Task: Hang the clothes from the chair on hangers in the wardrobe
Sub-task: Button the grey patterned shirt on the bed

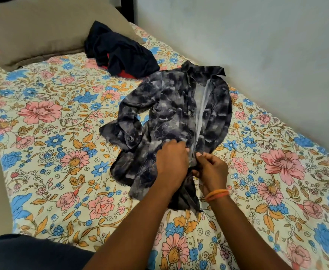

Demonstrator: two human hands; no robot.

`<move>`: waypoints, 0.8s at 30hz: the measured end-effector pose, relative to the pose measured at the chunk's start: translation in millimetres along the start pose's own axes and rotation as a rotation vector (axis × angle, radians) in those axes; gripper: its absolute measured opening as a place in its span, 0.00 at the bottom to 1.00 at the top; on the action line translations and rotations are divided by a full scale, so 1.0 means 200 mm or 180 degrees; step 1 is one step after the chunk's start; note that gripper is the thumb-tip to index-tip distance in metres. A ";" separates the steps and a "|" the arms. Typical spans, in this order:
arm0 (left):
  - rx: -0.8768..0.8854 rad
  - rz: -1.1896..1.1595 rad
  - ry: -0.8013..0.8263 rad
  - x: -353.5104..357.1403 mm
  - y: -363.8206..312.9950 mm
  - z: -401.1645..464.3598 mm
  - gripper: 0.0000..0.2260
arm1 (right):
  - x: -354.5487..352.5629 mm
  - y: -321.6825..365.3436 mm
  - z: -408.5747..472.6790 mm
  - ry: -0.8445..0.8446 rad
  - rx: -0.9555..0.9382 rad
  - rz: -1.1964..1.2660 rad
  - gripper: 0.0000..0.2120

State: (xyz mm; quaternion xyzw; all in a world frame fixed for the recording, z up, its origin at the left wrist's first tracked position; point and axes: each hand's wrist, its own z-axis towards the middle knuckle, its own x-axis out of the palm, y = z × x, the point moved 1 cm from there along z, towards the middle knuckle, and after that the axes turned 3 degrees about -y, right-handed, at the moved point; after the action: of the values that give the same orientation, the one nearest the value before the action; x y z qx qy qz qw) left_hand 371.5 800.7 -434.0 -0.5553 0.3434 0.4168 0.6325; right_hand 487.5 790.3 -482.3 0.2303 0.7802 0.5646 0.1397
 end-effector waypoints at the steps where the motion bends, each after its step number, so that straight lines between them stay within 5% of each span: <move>1: -0.0030 0.0050 0.0013 0.01 0.00 0.02 0.10 | -0.01 -0.01 -0.01 -0.0075 -0.0069 -0.0003 0.06; 7: 0.0289 0.0524 0.0326 0.04 -0.06 0.06 0.08 | 0.00 -0.04 0.01 -0.0386 -0.0860 -0.0751 0.03; 14: -0.0521 -0.1611 0.0362 0.14 0.11 -0.04 0.11 | 0.04 -0.08 -0.08 -0.0102 -0.2100 -0.1630 0.01; 24: -0.0606 -0.2606 0.0285 0.14 0.22 -0.16 0.06 | 0.04 -0.07 -0.18 0.0035 -0.2042 -0.1706 0.02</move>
State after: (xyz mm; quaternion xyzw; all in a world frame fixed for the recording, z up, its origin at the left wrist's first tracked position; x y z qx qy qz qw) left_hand 344.2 774.4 -482.1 -0.7194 0.0816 0.1365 0.6762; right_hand 459.8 761.5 -483.6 -0.0390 0.5978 0.7239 0.3422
